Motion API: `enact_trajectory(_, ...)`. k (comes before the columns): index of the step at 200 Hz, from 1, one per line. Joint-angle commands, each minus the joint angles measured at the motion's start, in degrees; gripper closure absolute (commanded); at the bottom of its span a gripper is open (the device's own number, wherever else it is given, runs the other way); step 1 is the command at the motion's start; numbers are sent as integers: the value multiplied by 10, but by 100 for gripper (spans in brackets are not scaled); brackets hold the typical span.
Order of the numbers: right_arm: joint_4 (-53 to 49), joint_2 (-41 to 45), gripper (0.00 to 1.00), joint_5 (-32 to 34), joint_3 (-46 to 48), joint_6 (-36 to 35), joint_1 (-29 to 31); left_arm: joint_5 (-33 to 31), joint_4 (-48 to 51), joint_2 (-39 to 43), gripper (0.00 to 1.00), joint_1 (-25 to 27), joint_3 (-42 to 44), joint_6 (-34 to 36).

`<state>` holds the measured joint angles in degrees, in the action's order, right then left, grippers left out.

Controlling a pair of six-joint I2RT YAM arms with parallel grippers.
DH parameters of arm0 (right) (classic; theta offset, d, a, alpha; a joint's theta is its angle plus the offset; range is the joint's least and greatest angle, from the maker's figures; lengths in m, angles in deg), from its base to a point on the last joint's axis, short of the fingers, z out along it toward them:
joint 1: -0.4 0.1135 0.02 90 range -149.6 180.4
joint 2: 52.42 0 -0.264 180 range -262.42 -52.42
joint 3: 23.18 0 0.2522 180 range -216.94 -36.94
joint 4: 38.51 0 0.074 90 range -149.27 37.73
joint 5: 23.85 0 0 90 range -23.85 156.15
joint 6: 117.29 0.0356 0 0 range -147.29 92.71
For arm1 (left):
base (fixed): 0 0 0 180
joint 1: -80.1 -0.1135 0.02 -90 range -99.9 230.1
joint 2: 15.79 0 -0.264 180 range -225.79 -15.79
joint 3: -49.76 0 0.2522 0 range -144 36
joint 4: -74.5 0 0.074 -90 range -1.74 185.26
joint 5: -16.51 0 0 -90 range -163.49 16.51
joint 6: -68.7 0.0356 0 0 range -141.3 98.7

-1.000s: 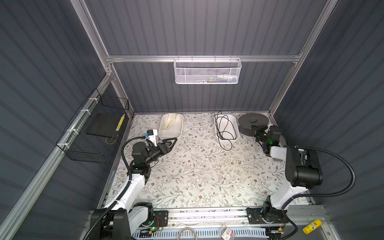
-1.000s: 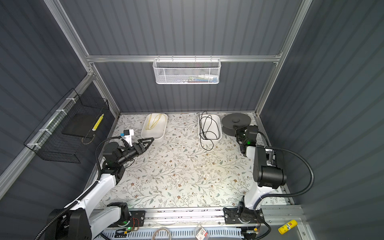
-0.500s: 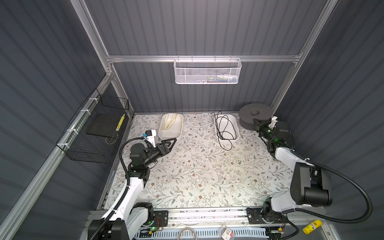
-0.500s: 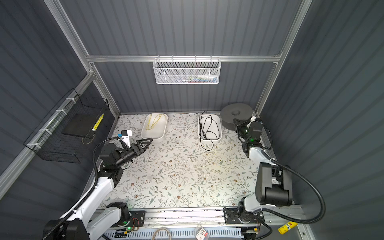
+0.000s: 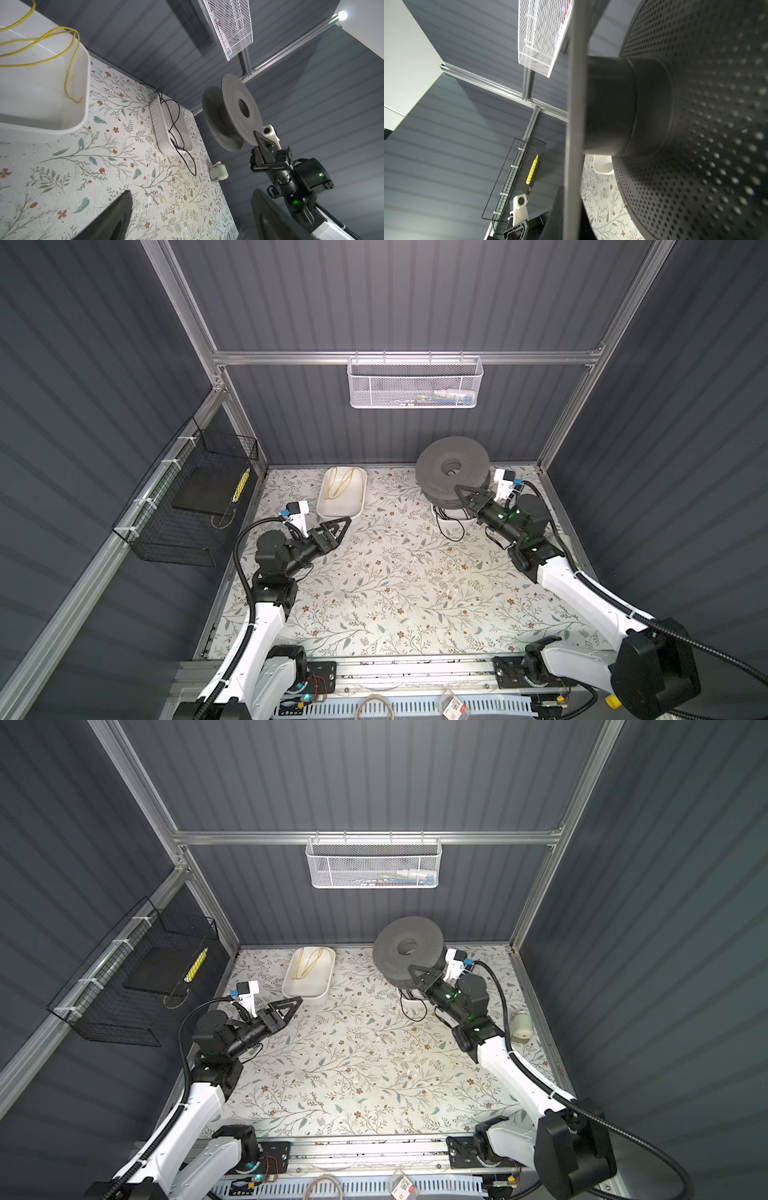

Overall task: Wrap the cables
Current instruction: 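Carry the grey spool toward the left gripper and set it down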

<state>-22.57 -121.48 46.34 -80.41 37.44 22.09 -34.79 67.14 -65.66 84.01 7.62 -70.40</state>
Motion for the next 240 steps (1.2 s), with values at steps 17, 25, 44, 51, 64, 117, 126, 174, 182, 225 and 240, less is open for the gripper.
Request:
enact_trajectory(17,103,-46,100,47,17,22,106,-13,58,39,9,-1,-8,29)
enact_trajectory(25,115,-59,100,51,21,28,128,-20,71,46,9,-1,-8,35)
enact_trajectory(44,151,-92,100,63,38,40,177,-39,101,64,8,-1,-8,43)
enact_trajectory(51,162,-102,100,66,45,44,193,-46,108,70,8,-1,-5,45)
enact_trajectory(64,176,-124,100,72,57,48,222,-56,119,80,8,-1,-1,47)
enact_trajectory(117,255,-222,100,100,84,80,302,-74,108,84,7,-1,25,34)
enact_trajectory(126,279,-240,100,109,88,91,313,-74,103,82,7,-1,27,31)
enact_trajectory(174,325,-306,98,120,86,122,348,-81,124,88,6,-1,26,38)
enact_trajectory(182,318,-314,98,118,80,119,350,-88,131,91,6,-1,25,42)
enact_trajectory(225,299,-343,85,107,61,130,357,-94,115,90,5,-1,34,32)
enact_trajectory(240,291,-343,76,109,60,129,360,-95,113,88,4,-1,35,31)
